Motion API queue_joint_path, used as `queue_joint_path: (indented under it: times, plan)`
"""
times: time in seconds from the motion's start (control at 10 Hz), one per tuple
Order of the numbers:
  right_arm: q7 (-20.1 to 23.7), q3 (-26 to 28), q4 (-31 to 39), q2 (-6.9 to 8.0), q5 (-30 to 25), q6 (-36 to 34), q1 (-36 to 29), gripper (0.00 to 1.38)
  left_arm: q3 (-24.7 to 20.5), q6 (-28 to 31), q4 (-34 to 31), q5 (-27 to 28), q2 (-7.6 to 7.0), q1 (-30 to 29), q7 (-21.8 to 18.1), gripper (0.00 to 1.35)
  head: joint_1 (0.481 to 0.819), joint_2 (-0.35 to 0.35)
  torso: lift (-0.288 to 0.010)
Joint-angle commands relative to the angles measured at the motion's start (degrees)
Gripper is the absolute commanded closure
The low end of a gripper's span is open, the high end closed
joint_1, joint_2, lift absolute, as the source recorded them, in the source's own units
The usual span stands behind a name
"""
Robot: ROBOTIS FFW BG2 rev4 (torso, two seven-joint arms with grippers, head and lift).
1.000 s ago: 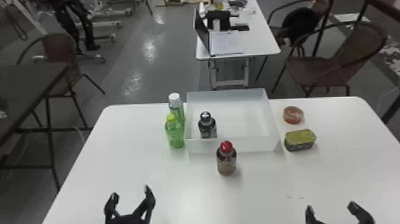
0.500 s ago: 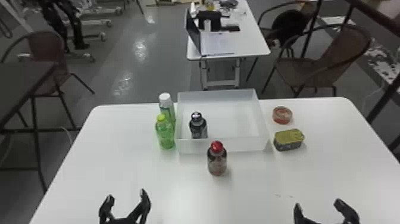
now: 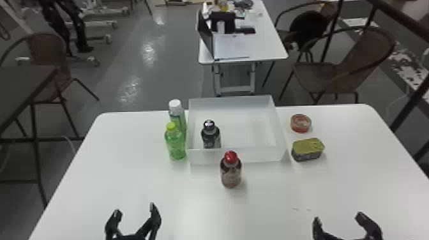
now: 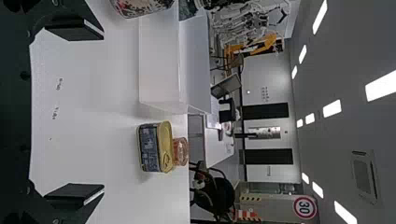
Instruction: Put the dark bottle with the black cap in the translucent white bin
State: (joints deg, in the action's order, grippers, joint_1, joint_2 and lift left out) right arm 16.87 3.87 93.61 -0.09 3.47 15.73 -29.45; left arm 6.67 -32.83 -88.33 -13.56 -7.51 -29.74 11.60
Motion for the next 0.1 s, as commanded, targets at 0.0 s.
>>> queue_joint_path:
  times: [0.0]
  plan:
    - [0.0,0.0,0.0,0.14,0.0,0.0,-0.2,0.14,0.1,0.0,0.0,-0.2,-0.31,-0.1,0.0,0.34,0.695,0.091,-0.033]
